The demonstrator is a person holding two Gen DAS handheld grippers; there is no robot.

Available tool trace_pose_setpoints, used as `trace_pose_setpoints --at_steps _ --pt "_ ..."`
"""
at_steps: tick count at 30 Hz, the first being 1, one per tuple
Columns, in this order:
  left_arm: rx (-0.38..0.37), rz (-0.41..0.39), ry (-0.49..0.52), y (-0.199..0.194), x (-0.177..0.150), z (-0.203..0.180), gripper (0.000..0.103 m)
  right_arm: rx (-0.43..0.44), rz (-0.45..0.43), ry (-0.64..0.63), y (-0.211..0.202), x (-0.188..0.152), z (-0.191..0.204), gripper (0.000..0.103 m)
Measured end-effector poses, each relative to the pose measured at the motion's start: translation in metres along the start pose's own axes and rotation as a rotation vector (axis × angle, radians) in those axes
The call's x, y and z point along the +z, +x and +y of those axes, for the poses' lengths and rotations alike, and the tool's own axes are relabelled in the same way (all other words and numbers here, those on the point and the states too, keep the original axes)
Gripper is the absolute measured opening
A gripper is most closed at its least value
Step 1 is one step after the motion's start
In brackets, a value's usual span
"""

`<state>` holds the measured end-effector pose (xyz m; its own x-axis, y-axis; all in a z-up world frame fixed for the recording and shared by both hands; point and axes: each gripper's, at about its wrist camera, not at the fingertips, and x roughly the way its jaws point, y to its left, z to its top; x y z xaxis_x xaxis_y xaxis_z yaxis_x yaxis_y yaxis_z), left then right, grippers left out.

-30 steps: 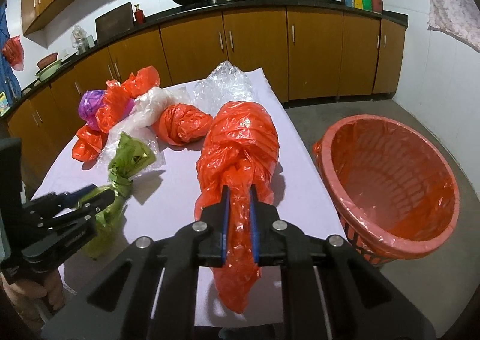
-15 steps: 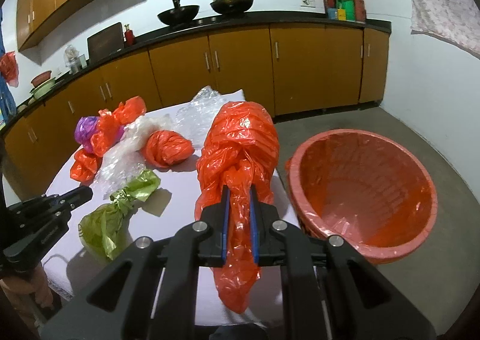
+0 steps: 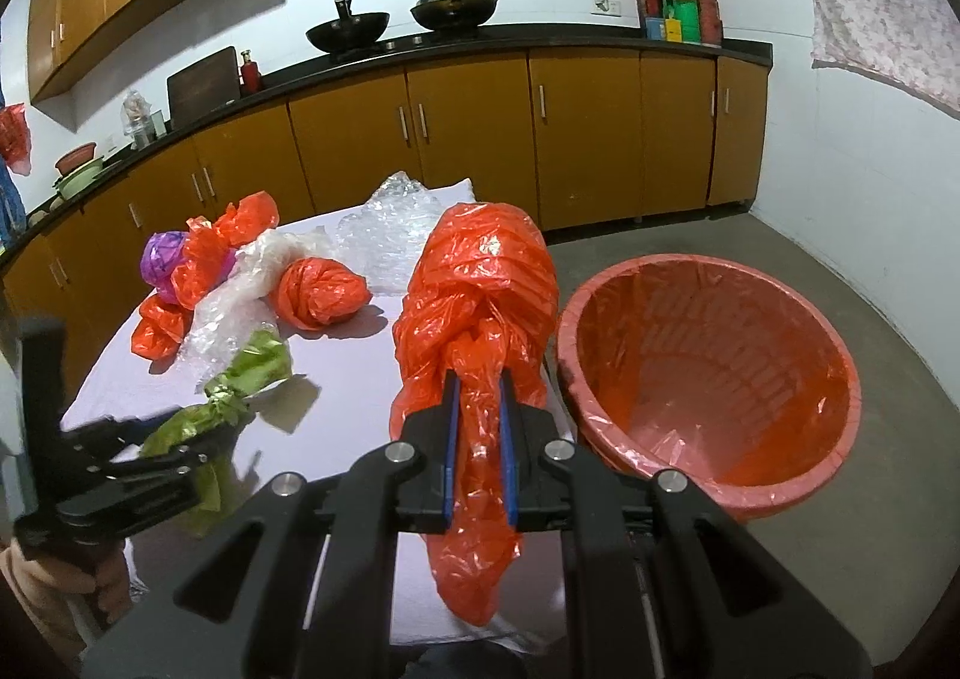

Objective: Collect trash
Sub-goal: 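Grasp the green bag with the left tool while the right tool carries the orange bag, then drop the green bag into the orange basket with the left tool while the right tool releases the orange bag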

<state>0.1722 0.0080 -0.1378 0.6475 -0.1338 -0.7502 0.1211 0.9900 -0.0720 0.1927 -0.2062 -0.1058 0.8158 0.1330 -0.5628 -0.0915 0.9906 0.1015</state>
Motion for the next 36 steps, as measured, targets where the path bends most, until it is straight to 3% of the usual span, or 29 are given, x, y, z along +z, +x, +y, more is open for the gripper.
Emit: trace_pose_setpoints --at_steps 3,10,17,25,36 --pt "-0.029 0.018 -0.016 0.004 -0.005 0.004 0.012 -0.008 -0.003 0.009 -0.002 0.001 -0.004 0.013" --pt "-0.074 -0.092 0.029 -0.031 0.014 -0.01 0.009 -0.043 -0.026 0.034 -0.009 0.004 -0.02 0.013" --pt "-0.178 -0.158 0.1 -0.049 0.045 -0.054 0.009 -0.128 -0.05 0.091 -0.016 0.009 -0.062 0.013" --pt "-0.263 -0.164 0.197 -0.024 0.074 -0.125 0.009 -0.211 -0.072 0.139 -0.013 0.014 -0.104 0.013" --pt "-0.333 -0.12 0.284 0.015 0.092 -0.183 0.009 -0.253 -0.083 0.202 0.006 0.022 -0.145 0.013"
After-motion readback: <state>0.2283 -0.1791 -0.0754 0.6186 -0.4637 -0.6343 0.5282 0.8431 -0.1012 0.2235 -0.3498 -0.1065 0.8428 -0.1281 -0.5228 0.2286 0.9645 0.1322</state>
